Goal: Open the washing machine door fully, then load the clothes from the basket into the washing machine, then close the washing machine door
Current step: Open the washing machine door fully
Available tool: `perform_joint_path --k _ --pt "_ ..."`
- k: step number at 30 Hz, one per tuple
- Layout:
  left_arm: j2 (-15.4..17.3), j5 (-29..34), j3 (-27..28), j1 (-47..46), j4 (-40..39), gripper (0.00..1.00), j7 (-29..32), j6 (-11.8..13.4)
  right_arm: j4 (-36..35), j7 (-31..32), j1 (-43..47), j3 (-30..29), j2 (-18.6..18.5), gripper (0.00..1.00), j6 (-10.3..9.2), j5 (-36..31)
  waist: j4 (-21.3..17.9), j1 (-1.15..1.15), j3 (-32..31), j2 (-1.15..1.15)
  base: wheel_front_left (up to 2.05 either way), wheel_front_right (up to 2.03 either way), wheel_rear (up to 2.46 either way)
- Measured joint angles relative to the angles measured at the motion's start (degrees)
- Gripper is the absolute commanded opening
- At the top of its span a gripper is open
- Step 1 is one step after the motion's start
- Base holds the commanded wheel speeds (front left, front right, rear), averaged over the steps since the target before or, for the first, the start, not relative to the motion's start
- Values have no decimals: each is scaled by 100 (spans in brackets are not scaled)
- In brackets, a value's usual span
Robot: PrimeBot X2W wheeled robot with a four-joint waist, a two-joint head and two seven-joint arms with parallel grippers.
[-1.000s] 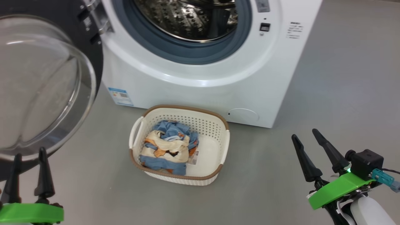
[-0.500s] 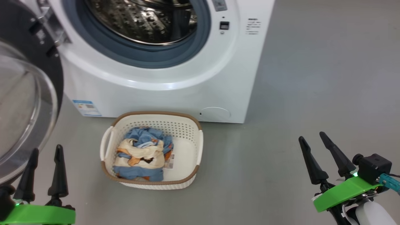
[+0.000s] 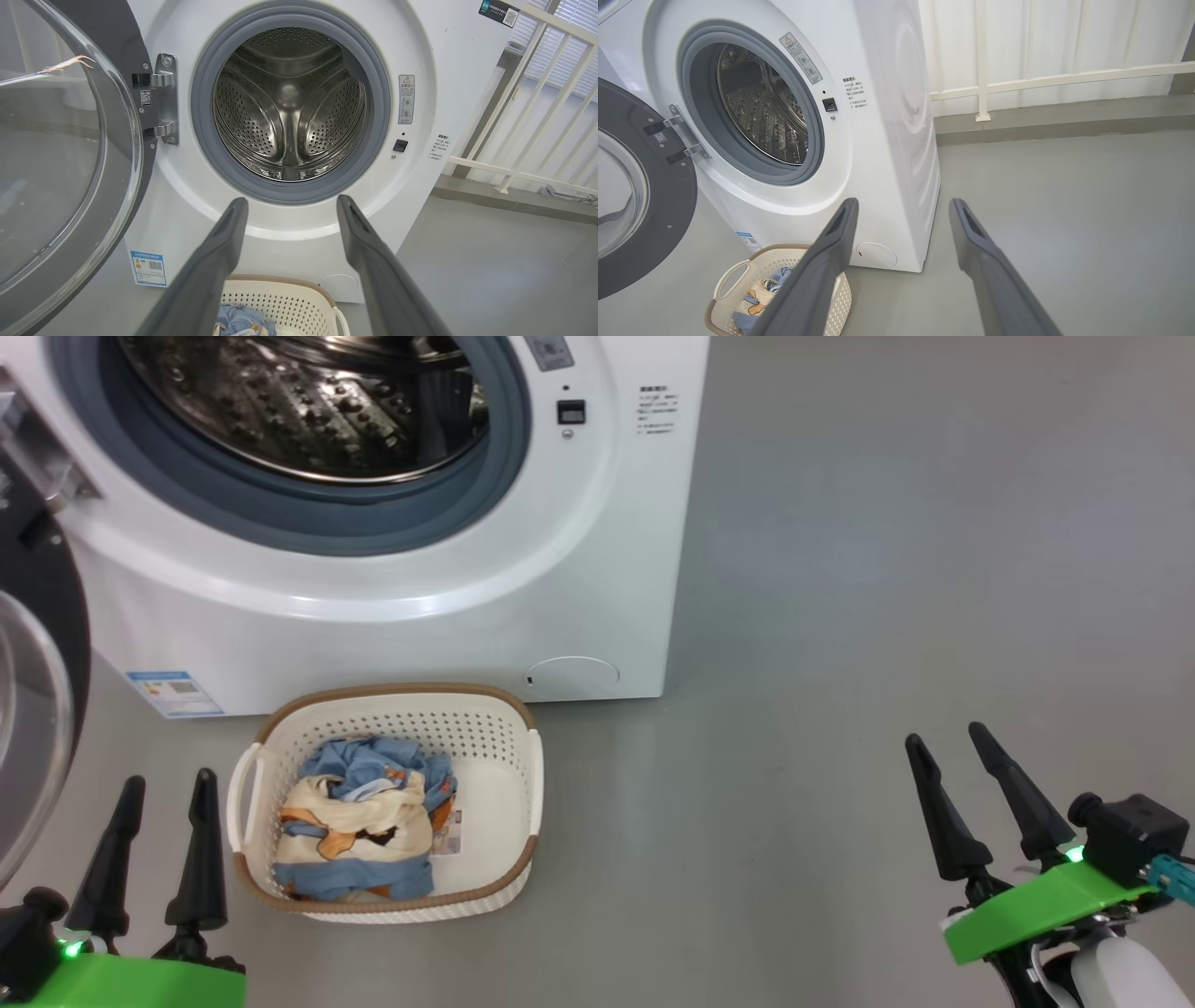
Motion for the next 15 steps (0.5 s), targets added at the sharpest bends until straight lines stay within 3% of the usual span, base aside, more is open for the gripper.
perform_joint_path --k 15 --pt "57 -204 -52 96 -57 100 0 0 -75 0 189 -107 20 100 0 -21 -149 0 -19 0 0 0 0"
